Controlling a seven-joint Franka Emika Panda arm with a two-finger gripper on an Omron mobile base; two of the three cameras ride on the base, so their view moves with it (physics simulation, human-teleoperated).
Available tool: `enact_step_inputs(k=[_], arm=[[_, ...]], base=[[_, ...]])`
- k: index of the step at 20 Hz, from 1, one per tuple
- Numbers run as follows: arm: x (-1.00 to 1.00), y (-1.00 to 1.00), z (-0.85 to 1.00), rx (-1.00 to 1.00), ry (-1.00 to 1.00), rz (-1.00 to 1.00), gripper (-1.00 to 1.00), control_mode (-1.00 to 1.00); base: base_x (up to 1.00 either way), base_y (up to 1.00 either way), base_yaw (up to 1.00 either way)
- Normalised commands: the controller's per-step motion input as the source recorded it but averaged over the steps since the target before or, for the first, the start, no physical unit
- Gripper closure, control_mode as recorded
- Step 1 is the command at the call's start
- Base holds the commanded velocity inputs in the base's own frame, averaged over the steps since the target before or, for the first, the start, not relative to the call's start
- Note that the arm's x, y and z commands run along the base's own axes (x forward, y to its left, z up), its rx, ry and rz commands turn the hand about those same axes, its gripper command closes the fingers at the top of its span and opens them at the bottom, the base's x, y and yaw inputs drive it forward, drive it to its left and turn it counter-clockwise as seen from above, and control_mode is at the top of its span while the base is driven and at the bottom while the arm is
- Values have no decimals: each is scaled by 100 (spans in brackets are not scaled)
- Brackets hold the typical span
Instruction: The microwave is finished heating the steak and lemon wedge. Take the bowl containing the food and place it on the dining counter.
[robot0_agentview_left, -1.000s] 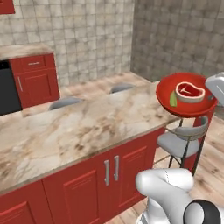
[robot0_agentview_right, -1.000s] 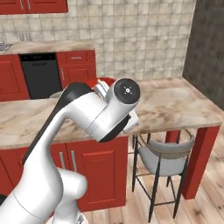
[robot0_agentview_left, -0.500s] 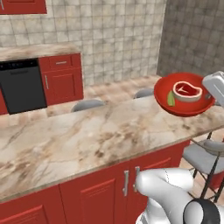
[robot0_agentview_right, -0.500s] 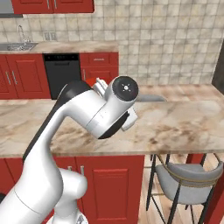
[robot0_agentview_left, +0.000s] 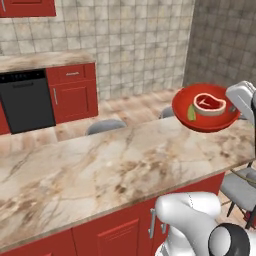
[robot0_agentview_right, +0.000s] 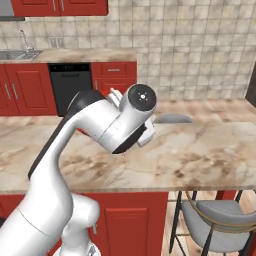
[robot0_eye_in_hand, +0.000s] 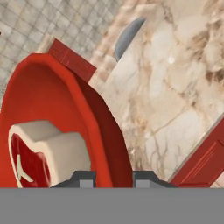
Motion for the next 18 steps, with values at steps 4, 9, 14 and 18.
enact_step_inputs(k=[4,9,14,18], arm=[[80,0,-54,-3,26,5,100,-100],[100,0,-73,-3,29,6,100,-100],[100,0,-65,0,13,12,100,-100],[90,2,-61,9,1,19,100,-100]], base=[[0,0,0],[0,0,0],[0,0,0],[0,0,0]])
